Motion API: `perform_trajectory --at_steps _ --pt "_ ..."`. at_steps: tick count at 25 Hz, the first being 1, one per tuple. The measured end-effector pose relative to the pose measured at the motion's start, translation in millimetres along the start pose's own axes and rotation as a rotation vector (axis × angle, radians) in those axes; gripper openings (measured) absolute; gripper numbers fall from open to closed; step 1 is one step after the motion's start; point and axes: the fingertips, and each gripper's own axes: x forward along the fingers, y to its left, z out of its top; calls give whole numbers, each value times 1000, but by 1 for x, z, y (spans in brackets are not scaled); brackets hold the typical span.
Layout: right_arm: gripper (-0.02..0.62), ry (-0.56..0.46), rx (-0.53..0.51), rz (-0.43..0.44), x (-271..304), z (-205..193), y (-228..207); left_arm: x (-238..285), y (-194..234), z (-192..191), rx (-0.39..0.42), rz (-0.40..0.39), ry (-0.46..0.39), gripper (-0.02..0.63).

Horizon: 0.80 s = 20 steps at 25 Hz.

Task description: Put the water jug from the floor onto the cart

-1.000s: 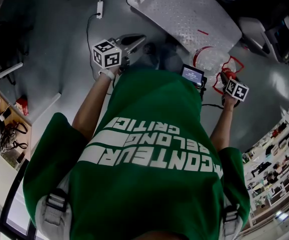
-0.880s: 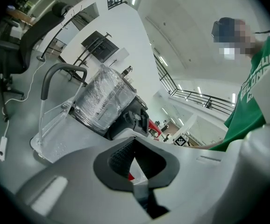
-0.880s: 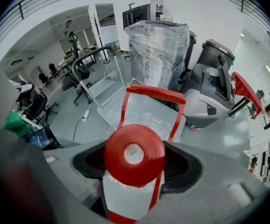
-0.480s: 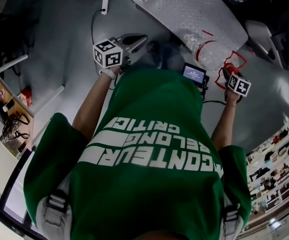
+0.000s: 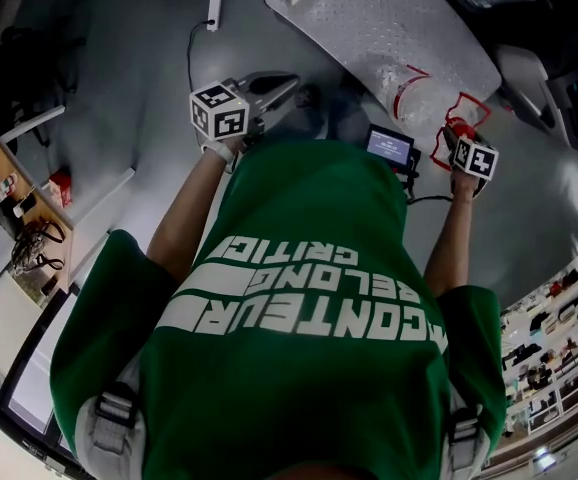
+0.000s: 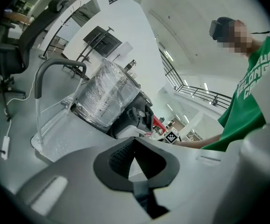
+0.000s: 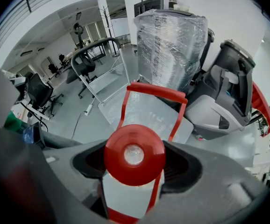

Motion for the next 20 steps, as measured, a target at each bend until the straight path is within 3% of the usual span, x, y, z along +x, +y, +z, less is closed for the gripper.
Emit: perform_trajectory --at_steps 20 --pt "307 115 -25 34 87 27 -47 42 -6 4 -46 67 45 9"
